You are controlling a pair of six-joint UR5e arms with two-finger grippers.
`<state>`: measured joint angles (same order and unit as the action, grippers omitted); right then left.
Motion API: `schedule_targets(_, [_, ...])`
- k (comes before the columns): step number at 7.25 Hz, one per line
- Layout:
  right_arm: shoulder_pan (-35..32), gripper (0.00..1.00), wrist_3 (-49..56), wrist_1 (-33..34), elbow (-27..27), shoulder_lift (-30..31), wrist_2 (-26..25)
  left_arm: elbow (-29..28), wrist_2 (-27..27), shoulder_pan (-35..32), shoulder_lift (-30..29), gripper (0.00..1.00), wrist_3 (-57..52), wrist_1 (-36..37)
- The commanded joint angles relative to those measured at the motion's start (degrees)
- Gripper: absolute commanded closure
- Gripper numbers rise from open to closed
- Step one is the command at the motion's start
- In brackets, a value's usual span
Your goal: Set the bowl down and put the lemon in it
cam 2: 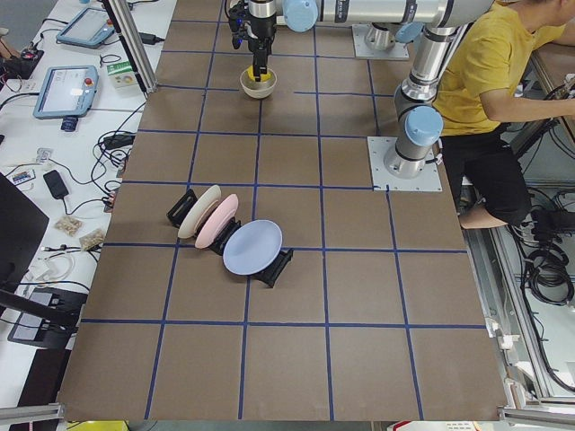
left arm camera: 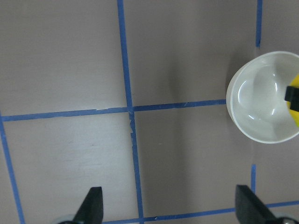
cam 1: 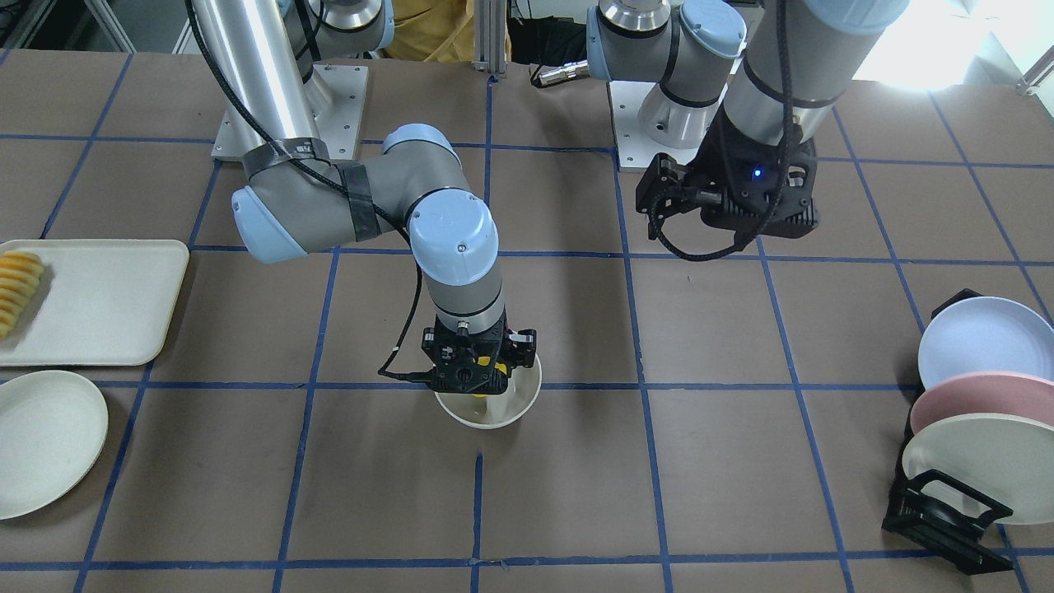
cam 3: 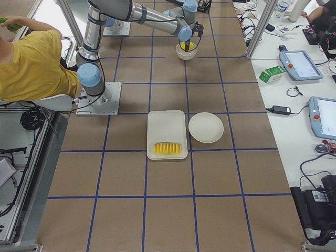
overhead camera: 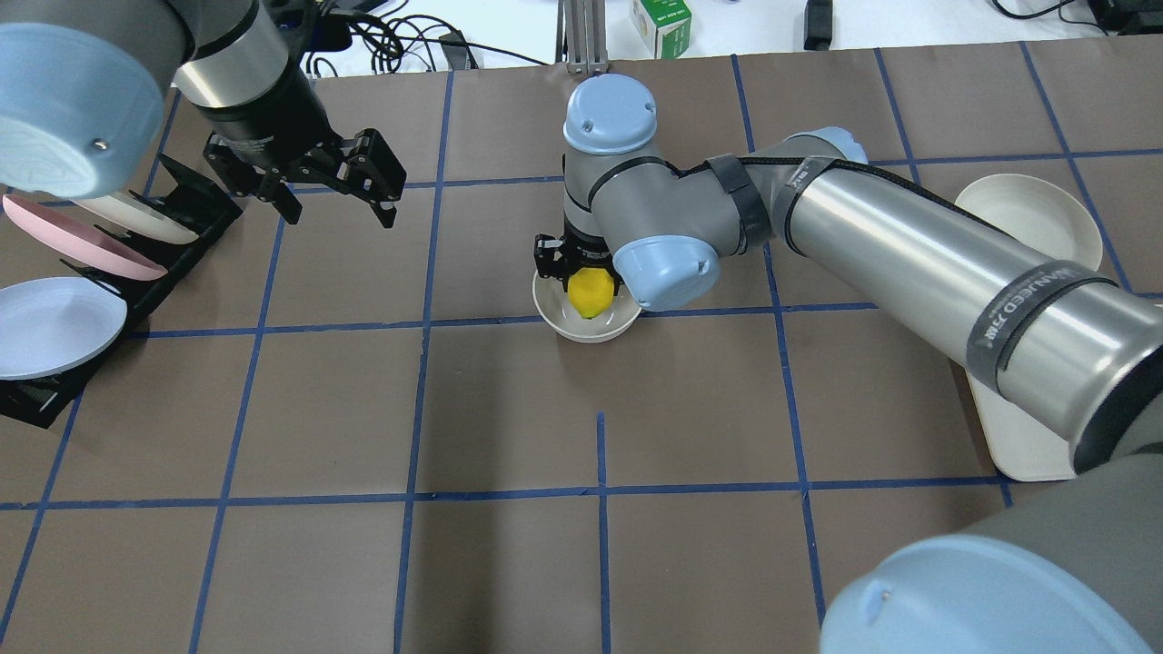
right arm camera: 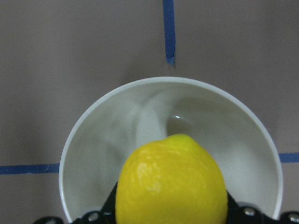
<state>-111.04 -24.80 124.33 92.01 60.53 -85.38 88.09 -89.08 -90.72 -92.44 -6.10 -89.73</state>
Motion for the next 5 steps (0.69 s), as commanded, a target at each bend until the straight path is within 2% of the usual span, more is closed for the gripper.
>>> schedule_targets(1, [-0.2, 0.78, 0.2, 0.0, -0.4, -2.3, 0.0, 0.0, -1.0, 3.2, 2.0, 0.00, -0.7, -1.7])
schedule_targets(2, [-0.2, 0.47, 0.0, 1.3, 0.0, -2.6, 0.1, -0.1, -0.9, 3.4, 2.3, 0.00, -0.4, -1.8])
schedule_targets(3, [-0.1, 0.26, 0.4, 2.1, -0.3, -2.7, 0.0, -0.7, -0.8, 3.5, 2.1, 0.00, 0.6, -3.3])
schedule_targets(4, [0.0, 0.00, 0.6, 2.3, -0.5, -2.3, -0.1, -1.1, -0.8, 3.5, 1.6, 0.00, 1.7, -3.4])
schedule_targets(5, [0.5, 0.00, 0.7, 2.4, -0.8, -1.5, 0.0, -1.2, -0.8, 3.5, 2.1, 0.00, 2.0, -3.4])
